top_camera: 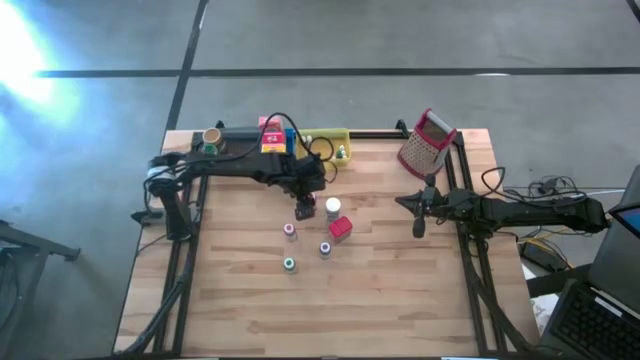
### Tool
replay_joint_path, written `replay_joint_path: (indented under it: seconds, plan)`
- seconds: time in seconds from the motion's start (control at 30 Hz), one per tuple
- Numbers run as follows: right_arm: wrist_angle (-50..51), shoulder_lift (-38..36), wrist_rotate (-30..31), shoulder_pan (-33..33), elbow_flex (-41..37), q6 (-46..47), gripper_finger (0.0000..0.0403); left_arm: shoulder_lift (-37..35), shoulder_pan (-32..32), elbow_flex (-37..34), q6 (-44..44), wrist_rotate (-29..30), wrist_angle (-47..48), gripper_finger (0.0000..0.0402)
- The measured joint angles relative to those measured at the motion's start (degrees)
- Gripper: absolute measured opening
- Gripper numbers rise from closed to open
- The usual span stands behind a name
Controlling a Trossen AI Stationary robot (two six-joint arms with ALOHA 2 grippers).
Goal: Pick & Place Kitchen Items
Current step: Put the red food coloring bottle into the yellow bin
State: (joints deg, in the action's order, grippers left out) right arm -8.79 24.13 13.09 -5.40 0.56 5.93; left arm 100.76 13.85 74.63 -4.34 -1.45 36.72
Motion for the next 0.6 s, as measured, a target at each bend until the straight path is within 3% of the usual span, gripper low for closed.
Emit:
replay_joint_path:
  seconds: [0.6]
  plan:
    - [-0.01,0.0,-0.01,-0.01,0.0,0.01,0.0008,0.27,0.03,1.39,0.04,0.0,0.93,0.022]
